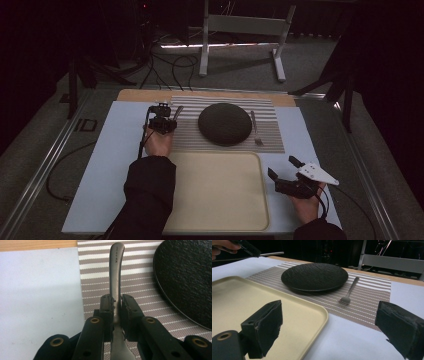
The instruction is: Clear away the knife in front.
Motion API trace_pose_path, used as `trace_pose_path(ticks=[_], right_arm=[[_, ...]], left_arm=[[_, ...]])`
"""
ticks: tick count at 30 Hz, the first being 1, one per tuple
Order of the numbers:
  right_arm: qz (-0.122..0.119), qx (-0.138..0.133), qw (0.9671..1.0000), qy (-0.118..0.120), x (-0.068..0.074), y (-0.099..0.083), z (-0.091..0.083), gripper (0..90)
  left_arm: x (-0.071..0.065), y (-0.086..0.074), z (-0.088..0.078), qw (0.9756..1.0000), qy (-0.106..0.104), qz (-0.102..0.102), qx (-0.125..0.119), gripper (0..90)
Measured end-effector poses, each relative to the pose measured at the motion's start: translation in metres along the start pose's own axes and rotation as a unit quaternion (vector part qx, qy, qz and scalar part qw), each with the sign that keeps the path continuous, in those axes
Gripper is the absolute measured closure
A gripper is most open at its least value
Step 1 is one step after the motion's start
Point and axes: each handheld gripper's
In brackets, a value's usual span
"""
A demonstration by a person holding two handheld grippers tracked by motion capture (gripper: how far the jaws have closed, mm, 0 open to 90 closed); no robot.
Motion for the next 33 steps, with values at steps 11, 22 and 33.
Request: trace_pose_path(ticks=[11,22,33], right_arm=[[0.001,-0.001,1.0,0.001,0.0,0.0,0.0,7.6],[-0.001,0.0,1.0,-0.001,0.0,0.0,0.0,7.6],[-0.001,0.0,1.0,0.0,0.0,0.0,0.0,7.6]], left_arm=[[-0.001,-0.012,-0.009,1.0,0.005,0.002,-0.008,80.7],[-0.004,-0.029,-0.016,0.9998,0.004,0.002,-0.017,80.7],[-0.005,-0.046,-0.018,0.9998,0.001,-0.002,-0.02,80.6]])
Point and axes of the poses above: each handheld gripper's, and its own axes: z roughly forward along the jaws, y roughly out of its top, x roughly to its left, and after that the axes turned 13 degrees about -y, right-handed
